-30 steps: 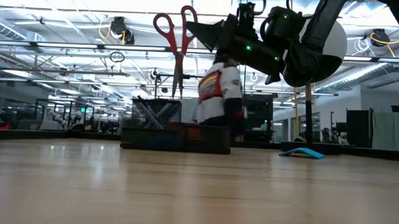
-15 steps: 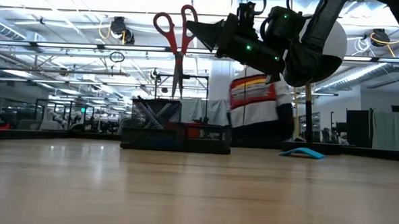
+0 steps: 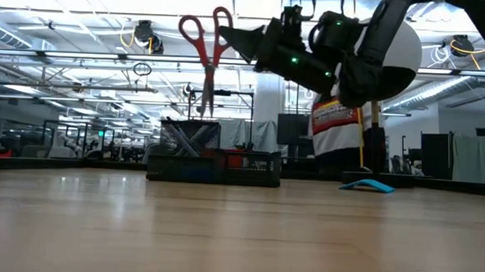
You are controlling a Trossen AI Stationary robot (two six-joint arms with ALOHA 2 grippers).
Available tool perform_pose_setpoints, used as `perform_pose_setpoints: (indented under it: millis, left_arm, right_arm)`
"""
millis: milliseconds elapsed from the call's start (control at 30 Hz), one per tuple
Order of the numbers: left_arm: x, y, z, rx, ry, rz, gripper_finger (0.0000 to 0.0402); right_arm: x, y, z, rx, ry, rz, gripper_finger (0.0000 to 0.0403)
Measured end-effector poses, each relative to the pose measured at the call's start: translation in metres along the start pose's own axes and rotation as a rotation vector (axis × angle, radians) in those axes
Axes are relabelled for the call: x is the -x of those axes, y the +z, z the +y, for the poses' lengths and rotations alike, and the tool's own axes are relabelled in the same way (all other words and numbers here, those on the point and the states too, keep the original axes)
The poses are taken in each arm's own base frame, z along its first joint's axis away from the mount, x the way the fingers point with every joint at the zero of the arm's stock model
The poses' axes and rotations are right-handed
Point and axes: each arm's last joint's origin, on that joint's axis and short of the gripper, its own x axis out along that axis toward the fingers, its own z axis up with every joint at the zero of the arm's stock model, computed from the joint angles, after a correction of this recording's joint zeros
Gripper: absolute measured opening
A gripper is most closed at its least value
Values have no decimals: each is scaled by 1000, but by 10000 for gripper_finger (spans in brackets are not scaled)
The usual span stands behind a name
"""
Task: Pick and place office supplies into organizer
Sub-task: Put the red scissors into the desk organizer
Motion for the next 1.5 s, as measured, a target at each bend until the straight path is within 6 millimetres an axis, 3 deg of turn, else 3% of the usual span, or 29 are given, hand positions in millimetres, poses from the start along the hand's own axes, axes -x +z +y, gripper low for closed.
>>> perform_pose_setpoints:
  millis: [233,467,800,1000,1200,1367,1500]
  left_arm:
    - [-3,-2,-1,-4,2,9,159]
    - [-4,-2,-2,-7,2,10,159]
    - [-4,-2,-2,-7,2,12,159]
    - [-4,-2,-2,-4,2,9,159]
    - [-4,-2,-2,-4,2,9,159]
    - [-4,-2,-2,-5,2,9,159]
    - [-4,-2,-3,-4,-13,9,159]
  right_arm:
    - [-6,-21,0,-4,-3,31,21]
    - [-2,-24,-10,-30,-29,43,21]
    - [12,-36,-8,-43,-36,118,21]
    - [22,-66,-3,-81,-34,183,21]
    - [24,-96,-11,-158,-62,215,21]
    - [18,-101,-14,-169,-64,202,21]
    - [15,-101,-15,-164,-64,196,49]
